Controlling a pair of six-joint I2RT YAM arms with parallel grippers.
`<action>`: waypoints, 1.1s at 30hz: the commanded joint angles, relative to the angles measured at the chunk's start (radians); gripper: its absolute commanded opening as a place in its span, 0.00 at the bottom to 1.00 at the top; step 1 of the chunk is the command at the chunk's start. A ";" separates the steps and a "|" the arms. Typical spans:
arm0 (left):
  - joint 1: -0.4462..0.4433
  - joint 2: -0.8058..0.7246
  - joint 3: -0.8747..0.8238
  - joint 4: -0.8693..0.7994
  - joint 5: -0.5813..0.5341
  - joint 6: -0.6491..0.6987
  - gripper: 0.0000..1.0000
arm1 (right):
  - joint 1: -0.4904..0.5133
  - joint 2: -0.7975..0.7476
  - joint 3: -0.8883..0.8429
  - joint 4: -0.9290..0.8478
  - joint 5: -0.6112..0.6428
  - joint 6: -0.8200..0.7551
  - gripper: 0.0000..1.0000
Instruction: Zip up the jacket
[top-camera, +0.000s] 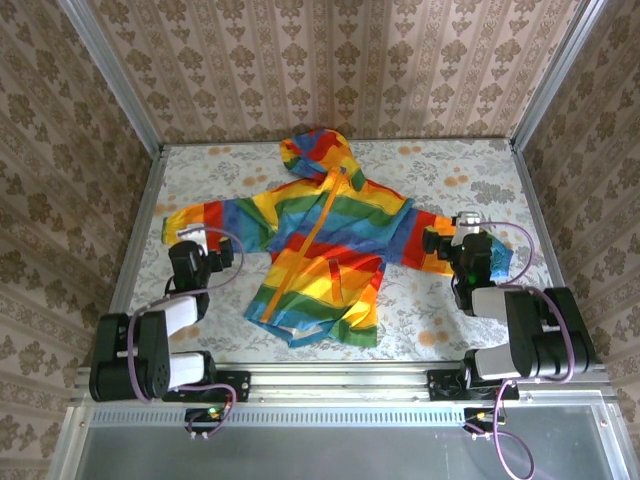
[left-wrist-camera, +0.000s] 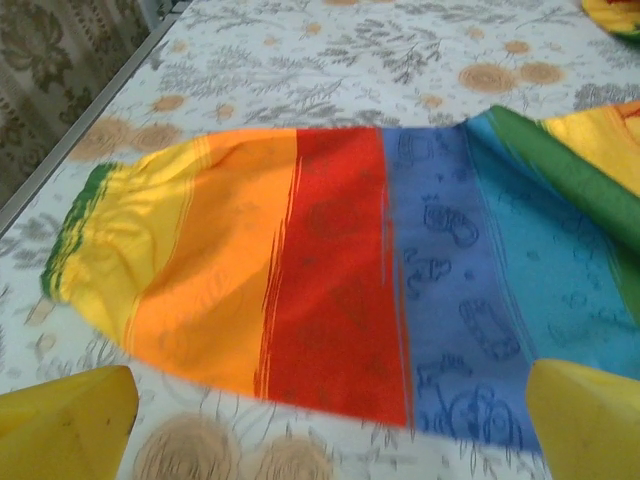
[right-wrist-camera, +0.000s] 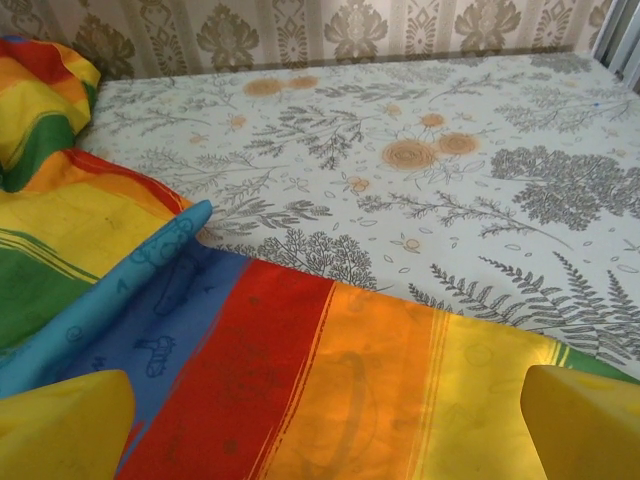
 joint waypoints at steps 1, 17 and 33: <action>0.016 0.059 0.092 0.070 0.073 0.047 1.00 | -0.007 0.078 0.035 0.100 -0.018 0.000 1.00; 0.007 0.255 0.092 0.278 0.087 0.109 1.00 | -0.001 0.106 0.114 -0.019 -0.026 -0.010 1.00; 0.002 0.256 0.108 0.250 0.107 0.126 1.00 | 0.010 0.108 0.118 -0.025 -0.005 -0.018 1.00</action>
